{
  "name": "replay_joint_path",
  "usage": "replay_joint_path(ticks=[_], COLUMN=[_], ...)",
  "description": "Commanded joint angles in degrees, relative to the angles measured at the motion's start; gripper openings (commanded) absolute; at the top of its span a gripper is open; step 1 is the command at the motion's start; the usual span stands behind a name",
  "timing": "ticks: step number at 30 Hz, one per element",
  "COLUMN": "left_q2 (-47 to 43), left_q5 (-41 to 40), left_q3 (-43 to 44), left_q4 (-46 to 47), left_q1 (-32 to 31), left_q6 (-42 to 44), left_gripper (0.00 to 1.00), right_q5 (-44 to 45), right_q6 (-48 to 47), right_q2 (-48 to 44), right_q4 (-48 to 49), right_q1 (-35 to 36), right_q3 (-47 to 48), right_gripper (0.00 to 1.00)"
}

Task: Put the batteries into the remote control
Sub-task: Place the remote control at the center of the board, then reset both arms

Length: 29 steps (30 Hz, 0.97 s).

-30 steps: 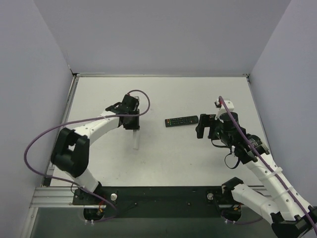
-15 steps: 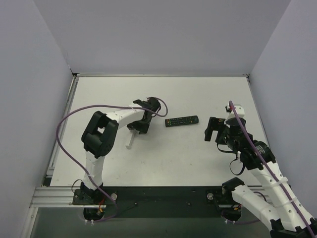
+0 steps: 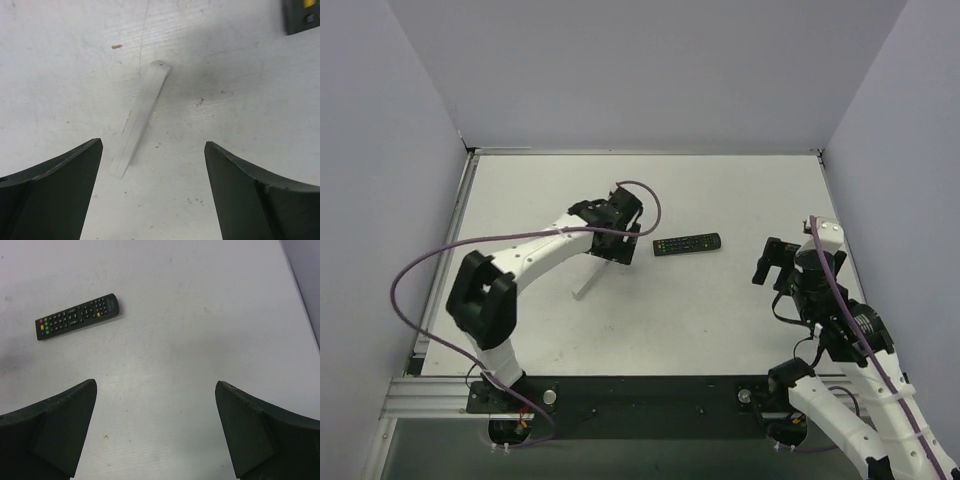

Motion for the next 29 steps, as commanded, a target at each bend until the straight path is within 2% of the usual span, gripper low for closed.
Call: replay_joint_path(ticks=[1, 2, 4, 5, 7, 11, 17, 23, 29], left_q2=[-18.0, -24.1, -30.3, -36.0, -41.5, -55.7, -71.7, -79.1, -80.2], left_q5=[7.9, 10.9, 12.8, 13.5, 12.4, 5.0, -6.5, -11.9, -13.0], left_q3=[-7.0, -9.5, -15.7, -17.4, -20.5, -26.4, -31.9, -35.4, -35.6], left_q4=[10.1, 12.1, 17.3, 18.5, 20.8, 22.6, 25.1, 27.3, 27.7], left_q1=[5.8, 7.6, 12.8, 14.1, 17.5, 20.1, 20.6, 20.6, 20.6], left_q6=[-3.4, -3.9, -5.2, -5.3, -5.0, -3.0, -2.3, -2.0, -1.8], left_gripper=[0.94, 0.94, 0.95, 0.96, 0.96, 0.97, 0.97, 0.97, 0.97], right_q5=[9.6, 10.5, 11.8, 13.0, 14.2, 17.2, 18.4, 18.6, 18.6], right_q6=[-0.1, -0.7, -1.7, -2.2, -3.5, -5.3, -8.5, -9.8, -10.3], right_q2=[-4.9, -6.7, -8.7, -10.3, -12.2, -15.9, -17.8, -17.7, -18.1], right_q4=[-0.6, -0.3, 0.2, 1.0, 1.9, 3.5, 5.2, 6.4, 7.1], right_q1=[-0.4, -0.3, -0.4, -0.3, -0.4, -0.3, -0.3, -0.2, -0.2], right_q3=[-0.1, -0.1, -0.4, -0.7, -1.2, -1.6, -0.8, -0.4, -0.3], right_gripper=[1.0, 1.0, 1.0, 1.0, 1.0, 1.0, 1.0, 1.0, 1.0])
